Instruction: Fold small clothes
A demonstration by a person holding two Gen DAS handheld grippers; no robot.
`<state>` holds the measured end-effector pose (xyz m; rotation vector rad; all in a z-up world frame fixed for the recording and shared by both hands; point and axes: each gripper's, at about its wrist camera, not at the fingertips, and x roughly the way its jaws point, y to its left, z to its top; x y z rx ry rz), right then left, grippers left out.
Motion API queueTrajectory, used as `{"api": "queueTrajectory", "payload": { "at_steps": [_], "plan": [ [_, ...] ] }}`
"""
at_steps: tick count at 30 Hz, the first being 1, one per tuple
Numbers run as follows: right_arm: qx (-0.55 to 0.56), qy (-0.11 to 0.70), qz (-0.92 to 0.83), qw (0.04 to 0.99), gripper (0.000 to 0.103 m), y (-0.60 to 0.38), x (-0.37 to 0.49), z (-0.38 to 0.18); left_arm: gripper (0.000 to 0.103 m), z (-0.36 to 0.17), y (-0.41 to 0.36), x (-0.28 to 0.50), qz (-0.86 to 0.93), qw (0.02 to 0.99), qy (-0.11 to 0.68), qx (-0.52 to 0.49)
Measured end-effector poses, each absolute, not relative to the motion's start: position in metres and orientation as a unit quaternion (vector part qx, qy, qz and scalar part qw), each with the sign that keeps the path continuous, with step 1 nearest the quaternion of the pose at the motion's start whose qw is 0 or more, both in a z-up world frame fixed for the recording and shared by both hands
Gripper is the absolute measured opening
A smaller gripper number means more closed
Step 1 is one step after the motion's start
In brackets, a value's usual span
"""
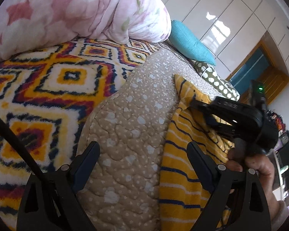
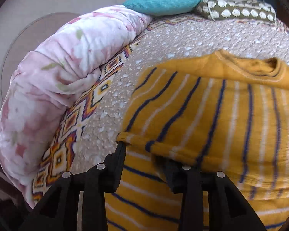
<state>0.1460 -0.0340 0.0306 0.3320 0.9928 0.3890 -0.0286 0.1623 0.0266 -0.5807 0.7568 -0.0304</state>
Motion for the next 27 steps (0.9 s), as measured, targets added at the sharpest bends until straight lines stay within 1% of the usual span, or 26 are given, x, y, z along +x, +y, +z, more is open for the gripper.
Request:
{"api": "queueTrajectory", "payload": {
  "at_steps": [2,6,9,12,14,19,22,25,27],
  "plan": [
    [0.140,0.469,0.196,0.850,0.049,-0.018,0.148,0.031,0.090,0.026,0.166,-0.029,-0.016,0.886,0.364,-0.286],
    [0.021,0.464,0.177,0.868,0.049,0.015,0.138,0.034,0.090,0.027,0.172,-0.030,-0.011,0.885,0.359,-0.296],
    [-0.101,0.455,0.150,0.872,0.049,0.049,0.131,0.029,0.090,0.027,0.175,-0.031,-0.009,0.884,0.357,-0.301],
    [-0.246,0.438,0.122,0.856,0.049,0.088,0.123,0.019,0.090,0.027,0.177,-0.032,-0.003,0.885,0.356,-0.300],
    [-0.311,0.426,0.111,0.842,0.049,0.101,0.118,0.015,0.090,0.028,0.177,-0.033,-0.001,0.886,0.353,-0.299],
    [-0.391,0.416,0.102,0.814,0.049,0.115,0.117,0.009,0.090,0.031,0.177,-0.037,0.009,0.892,0.347,-0.289],
    [-0.388,0.417,0.104,0.815,0.049,0.115,0.119,0.010,0.090,0.028,0.177,-0.036,0.006,0.890,0.351,-0.290],
    [-0.293,0.440,0.133,0.839,0.051,0.092,0.121,0.025,0.090,0.024,0.174,-0.033,0.014,0.891,0.357,-0.281],
    [-0.183,0.456,0.171,0.854,0.053,0.062,0.114,0.044,0.091,0.024,0.171,-0.031,0.018,0.893,0.360,-0.271]
  ]
}}
